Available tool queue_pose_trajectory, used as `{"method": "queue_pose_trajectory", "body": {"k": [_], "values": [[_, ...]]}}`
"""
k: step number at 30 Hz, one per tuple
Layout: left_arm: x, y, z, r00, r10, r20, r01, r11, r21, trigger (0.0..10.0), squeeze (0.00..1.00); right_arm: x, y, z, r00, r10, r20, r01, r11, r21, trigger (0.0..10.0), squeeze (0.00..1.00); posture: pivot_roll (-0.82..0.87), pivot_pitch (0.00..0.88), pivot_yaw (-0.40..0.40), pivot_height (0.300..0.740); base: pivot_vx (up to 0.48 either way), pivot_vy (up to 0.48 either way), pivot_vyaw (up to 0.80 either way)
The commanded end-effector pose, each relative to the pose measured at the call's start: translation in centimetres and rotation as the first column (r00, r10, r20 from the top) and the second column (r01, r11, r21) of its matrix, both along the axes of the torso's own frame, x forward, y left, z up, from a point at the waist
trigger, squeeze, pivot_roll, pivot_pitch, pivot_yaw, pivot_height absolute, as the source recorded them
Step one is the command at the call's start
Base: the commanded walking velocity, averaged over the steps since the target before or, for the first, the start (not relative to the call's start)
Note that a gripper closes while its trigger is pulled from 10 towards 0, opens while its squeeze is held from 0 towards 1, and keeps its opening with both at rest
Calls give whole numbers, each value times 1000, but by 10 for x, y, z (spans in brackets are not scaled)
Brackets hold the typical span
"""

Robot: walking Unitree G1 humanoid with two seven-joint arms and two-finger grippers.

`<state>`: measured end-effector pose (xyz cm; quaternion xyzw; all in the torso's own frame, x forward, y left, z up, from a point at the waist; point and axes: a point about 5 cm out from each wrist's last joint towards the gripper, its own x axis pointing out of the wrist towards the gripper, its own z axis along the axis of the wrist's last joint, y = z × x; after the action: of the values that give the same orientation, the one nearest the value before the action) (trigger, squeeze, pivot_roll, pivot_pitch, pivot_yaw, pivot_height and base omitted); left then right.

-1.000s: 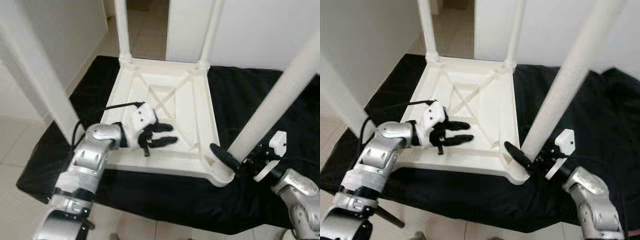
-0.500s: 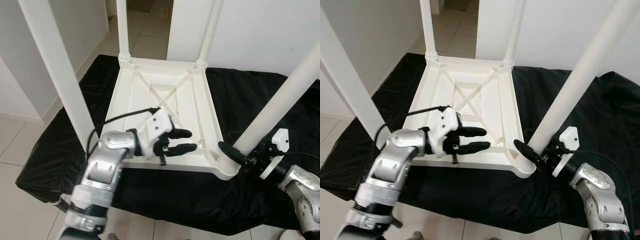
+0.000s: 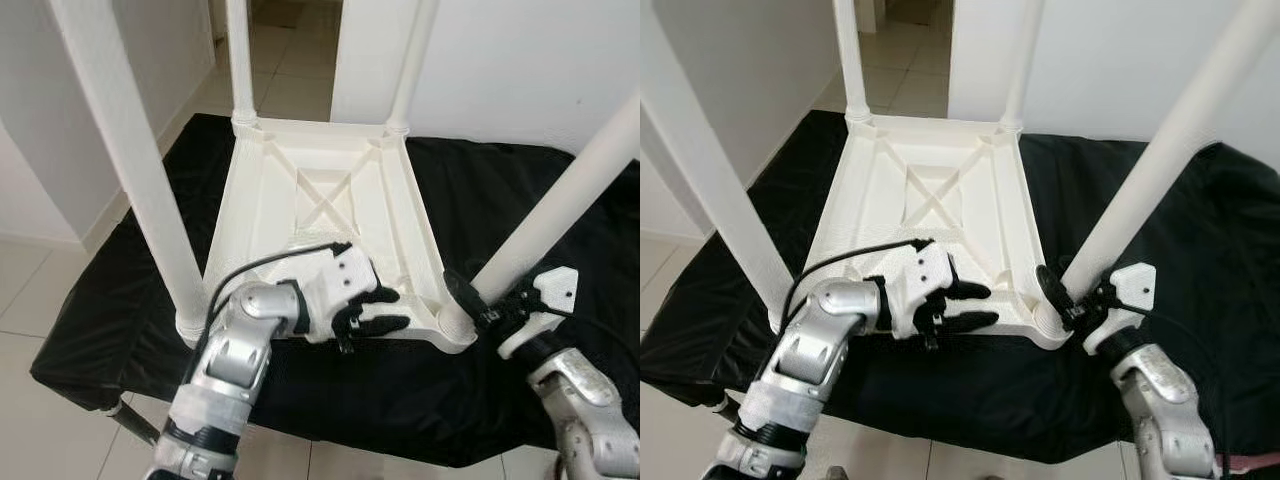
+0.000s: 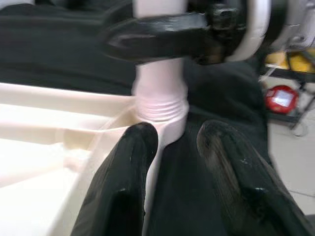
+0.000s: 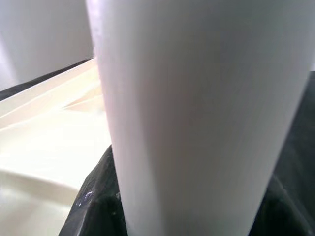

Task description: Building children table

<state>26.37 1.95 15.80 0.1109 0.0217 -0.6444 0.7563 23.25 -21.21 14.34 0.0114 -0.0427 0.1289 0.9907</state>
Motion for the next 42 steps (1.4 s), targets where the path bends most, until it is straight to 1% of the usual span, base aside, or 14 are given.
{"method": "queue_pose_trajectory", "body": {"k": [1, 5, 10, 11, 12, 16, 23, 24, 30, 31, 36, 40, 41, 42], "values": [[20, 9, 1, 894, 444, 56, -442, 896, -52, 10000, 0, -2, -2, -15, 995, -48, -85, 48, 999, 2, 0, 0, -136, 17, 0, 740, 0, 0, 0], [22, 8, 2, 872, 483, 75, -478, 875, -77, 10000, 0, -2, 15, -16, 978, -192, -83, 196, 980, 37, 0, 0, -143, 23, 10, 740, 0, 0, 0], [31, 11, 6, 816, 568, 107, -562, 823, -82, 10000, 0, 1, 29, -22, 882, -443, -159, 460, 883, 94, 0, 0, -146, 36, 6, 740, 0, 0, 0], [34, 13, 7, 790, 607, 86, -600, 795, -92, 10000, 0, 3, 34, -21, 857, -486, -170, 507, 855, 107, 0, 0, -147, 35, 10, 740, 0, 0, 0], [41, 17, 10, 725, 687, 43, -679, 724, -118, 10000, 0, 9, 44, -17, 837, -520, -167, 543, 828, 140, 0, 0, -148, 35, 7, 740, 0, 0, 0], [47, 19, 10, 677, 735, 34, -728, 676, -118, 10000, 0, 14, 52, -15, 839, -519, -164, 541, 827, 153, 0, 0, -151, 39, 1, 740, 0, 0, 0], [47, 21, 15, 683, 729, 49, -719, 683, -133, 10000, 0, 16, 54, -5, 858, -501, -111, 511, 854, 99, 353, 0, -163, 43, 7, 740, 0, 0, 0], [47, 20, 14, 680, 733, 33, -723, 677, -142, 10000, 0, 17, 54, -4, 863, -494, -103, 504, 857, 108, 10000, 0, -162, 37, -14, 740, 0, 0, 0], [48, 11, 18, 651, 759, 5, -747, 641, -174, 10000, 0, 25, 54, 5, 894, -445, -52, 448, 886, 114, 10000, 43, -145, 36, -35, 740, 0, 0, 0], [48, 12, 18, 656, 754, 35, -740, 652, -165, 10000, 0, 24, 54, 7, 915, -402, -28, 403, 908, 117, 10000, 1000, -132, 31, -26, 740, 0, 0, 0], [48, 14, 16, 675, 732, 89, -718, 680, -147, 10000, 0, 20, 49, 11, 961, -275, 33, 272, 960, 68, 10000, 1000, -123, 21, -20, 740, 0, 0, 0], [45, 11, 27, 726, 688, 11, -671, 712, -209, 10000, 0, 17, 41, 14, 986, -160, 48, 156, 985, 70, 10000, 969, -106, 7, -10, 740, 0, 0, 0], [45, 11, 27, 734, 679, 20, -661, 721, -205, 10000, 0, 16, 42, 16, 993, -107, 57, 104, 993, 61, 10000, 0, -107, 0, -8, 740, 0, 0, 0], [45, 11, 26, 736, 676, 46, -658, 729, -189, 10000, 0, 15, 43, 16, 996, -60, 60, 58, 997, 46, 10000, 0, -109, 0, -6, 740, 0, 0, 0]]}}
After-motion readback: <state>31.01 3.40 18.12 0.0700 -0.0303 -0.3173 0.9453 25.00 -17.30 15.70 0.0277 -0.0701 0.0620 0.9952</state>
